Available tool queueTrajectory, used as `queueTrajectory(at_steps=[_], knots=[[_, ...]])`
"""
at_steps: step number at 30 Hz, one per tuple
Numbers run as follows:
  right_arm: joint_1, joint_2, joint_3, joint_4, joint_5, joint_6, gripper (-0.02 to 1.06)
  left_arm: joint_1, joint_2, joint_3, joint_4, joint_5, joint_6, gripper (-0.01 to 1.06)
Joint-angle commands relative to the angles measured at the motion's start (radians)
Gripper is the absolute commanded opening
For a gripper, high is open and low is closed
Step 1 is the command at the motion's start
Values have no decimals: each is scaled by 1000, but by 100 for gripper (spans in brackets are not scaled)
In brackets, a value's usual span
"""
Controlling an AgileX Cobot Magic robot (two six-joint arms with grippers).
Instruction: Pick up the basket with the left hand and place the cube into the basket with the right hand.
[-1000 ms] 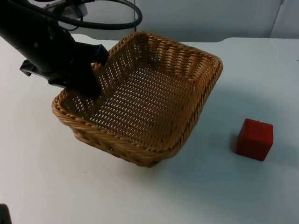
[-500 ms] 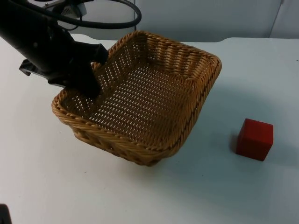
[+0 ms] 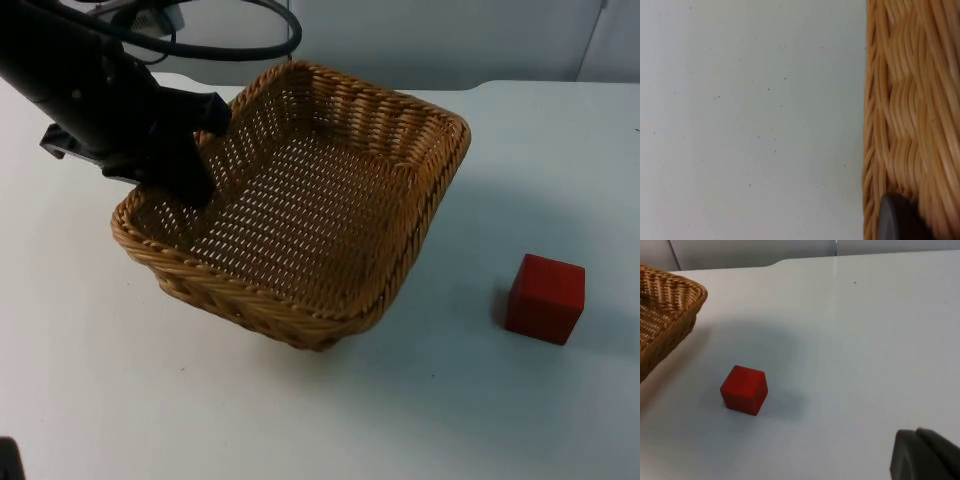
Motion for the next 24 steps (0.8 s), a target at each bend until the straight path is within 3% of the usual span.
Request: queueTrajectory(at_steps=[1,3,5,7,12,15,21,24], knots=[[2,-3,-9,-15,-26,23,0,0,-15,0,-34,-12,1,0],[2,25,-24,-8,-78,55,0,0,-15,0,-34,-14,1,0],[2,80,-23,49,-276,74,0,0,-15,0,-34,-11,1,0],[2,189,-23,53,-401,74,0,0,-15,0,-34,-6,1,0],[2,447,-23,57,-534,68,0,0,-15,0,-34,-12,4,0],[2,718,-65,58,-683,64,0,0,-15,0,-34,-13,23,0],[2,1008,-214,56,-700,39,0,0,-15,0,-34,-18,26,0],[2,1208,-333,49,-703,-119,0,0,-15,0,-34,-18,26,0]])
